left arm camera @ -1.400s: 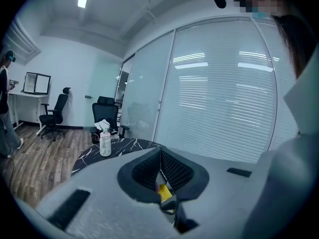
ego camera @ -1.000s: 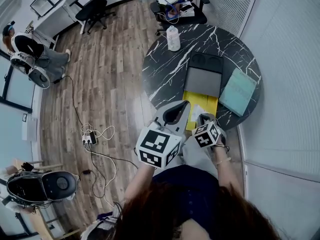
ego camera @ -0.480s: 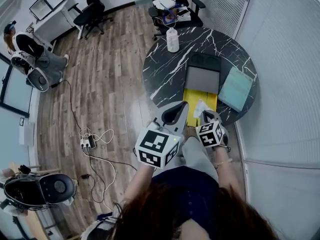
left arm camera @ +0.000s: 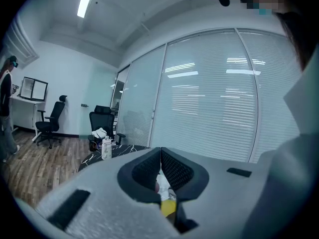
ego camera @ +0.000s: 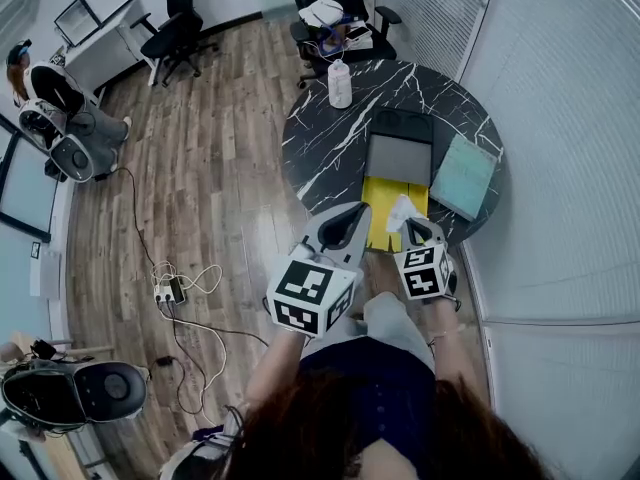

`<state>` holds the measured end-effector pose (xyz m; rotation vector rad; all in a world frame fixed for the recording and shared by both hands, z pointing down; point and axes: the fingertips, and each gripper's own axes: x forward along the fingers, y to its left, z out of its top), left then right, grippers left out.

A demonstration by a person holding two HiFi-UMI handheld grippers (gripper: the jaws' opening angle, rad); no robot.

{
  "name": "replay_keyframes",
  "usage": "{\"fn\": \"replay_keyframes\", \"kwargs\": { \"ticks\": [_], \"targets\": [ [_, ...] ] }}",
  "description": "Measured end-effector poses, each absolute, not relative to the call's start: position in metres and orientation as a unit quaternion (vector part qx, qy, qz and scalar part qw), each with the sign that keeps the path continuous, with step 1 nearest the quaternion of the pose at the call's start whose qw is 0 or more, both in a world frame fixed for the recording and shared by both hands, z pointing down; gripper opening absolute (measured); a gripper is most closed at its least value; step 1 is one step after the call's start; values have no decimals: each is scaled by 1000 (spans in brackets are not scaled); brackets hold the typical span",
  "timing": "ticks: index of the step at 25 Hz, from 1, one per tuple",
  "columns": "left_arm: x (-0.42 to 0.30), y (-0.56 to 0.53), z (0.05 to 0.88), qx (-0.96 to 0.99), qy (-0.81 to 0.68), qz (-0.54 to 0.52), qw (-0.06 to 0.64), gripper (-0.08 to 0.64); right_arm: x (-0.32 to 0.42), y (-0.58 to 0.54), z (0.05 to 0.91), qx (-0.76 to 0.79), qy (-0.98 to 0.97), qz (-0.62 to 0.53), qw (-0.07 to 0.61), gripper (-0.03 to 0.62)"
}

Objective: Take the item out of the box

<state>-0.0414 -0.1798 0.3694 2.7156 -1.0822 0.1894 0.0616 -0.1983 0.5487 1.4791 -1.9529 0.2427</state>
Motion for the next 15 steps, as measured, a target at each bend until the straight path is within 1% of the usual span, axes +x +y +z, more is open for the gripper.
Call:
{"fn": "replay_keyframes", "kwargs": {
  "ticks": [7, 15],
  "targets": [
    [-43, -177, 369, 923, -367, 60, 102, 28, 62, -189, 523, 583, -747, 87, 307, 28],
    [-30, -172, 369, 926, -360, 59, 100, 28, 70, -180, 507, 588, -749, 76, 296, 28]
  ]
}}
